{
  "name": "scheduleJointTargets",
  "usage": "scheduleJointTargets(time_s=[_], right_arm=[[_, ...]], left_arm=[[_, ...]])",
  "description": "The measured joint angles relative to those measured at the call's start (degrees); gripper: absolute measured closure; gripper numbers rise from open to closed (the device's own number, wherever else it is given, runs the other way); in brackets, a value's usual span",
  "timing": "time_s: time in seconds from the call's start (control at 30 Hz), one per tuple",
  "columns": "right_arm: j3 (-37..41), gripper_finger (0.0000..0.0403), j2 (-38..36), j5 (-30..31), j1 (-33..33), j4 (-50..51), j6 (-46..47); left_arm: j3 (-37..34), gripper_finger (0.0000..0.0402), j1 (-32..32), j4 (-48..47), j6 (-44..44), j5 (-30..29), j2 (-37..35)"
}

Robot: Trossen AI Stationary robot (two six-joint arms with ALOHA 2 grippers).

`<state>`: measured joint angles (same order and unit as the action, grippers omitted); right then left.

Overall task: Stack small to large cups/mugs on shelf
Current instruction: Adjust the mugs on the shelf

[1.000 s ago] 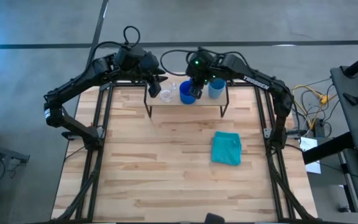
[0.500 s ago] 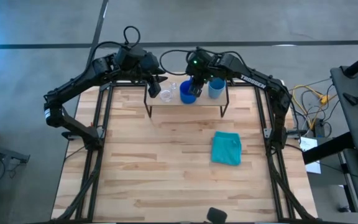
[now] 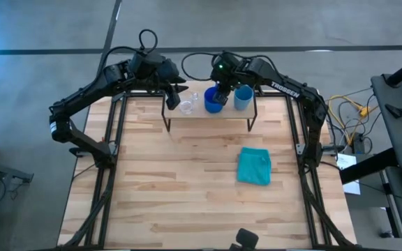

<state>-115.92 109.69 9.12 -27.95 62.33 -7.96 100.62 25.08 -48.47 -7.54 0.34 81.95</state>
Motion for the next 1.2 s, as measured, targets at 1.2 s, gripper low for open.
scheduleJointTargets(time_s=[1.2], right_arm=[[-10.6, 0.0296, 5.8, -15.3, 4.8, -9.0, 2.1]], left_arm=[[5.8, 0.0292, 0.1, -2.3, -0.4, -1.5, -1.7]])
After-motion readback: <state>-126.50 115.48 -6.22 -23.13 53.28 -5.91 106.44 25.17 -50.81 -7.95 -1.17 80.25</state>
